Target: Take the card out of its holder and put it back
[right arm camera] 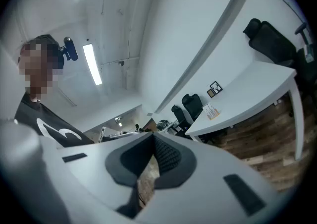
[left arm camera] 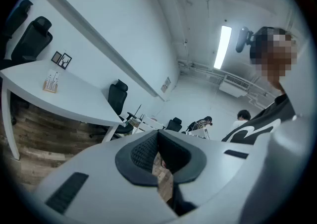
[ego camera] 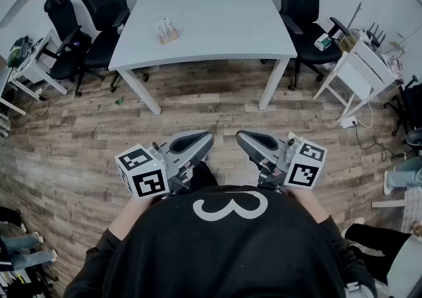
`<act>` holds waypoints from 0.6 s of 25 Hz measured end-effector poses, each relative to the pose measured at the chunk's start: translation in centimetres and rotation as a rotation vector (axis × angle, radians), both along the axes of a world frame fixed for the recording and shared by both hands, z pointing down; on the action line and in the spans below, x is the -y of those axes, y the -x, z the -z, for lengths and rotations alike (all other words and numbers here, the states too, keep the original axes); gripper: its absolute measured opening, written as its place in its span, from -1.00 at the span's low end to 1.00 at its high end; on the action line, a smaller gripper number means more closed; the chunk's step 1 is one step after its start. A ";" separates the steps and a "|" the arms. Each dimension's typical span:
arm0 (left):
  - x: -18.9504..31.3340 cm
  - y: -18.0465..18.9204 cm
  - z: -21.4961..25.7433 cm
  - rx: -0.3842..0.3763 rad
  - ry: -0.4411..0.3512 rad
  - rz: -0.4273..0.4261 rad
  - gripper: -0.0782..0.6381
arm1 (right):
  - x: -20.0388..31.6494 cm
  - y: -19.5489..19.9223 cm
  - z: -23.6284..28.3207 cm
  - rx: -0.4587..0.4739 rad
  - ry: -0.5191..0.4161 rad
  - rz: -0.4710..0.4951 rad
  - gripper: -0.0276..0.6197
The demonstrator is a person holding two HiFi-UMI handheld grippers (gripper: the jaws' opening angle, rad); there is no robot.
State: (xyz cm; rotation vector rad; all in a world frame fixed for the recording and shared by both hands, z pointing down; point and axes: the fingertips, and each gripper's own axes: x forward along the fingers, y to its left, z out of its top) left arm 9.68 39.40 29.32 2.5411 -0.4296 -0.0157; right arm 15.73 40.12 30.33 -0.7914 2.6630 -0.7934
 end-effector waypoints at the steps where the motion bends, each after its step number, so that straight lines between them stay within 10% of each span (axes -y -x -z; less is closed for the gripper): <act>1: 0.2 0.3 0.0 -0.013 0.010 0.000 -0.74 | 0.2 0.3 -0.1 -0.001 0.001 0.001 -0.89; 15: 5.4 3.5 -0.7 -0.081 0.061 0.028 -0.74 | 5.1 3.4 -1.2 0.002 0.028 0.031 -0.89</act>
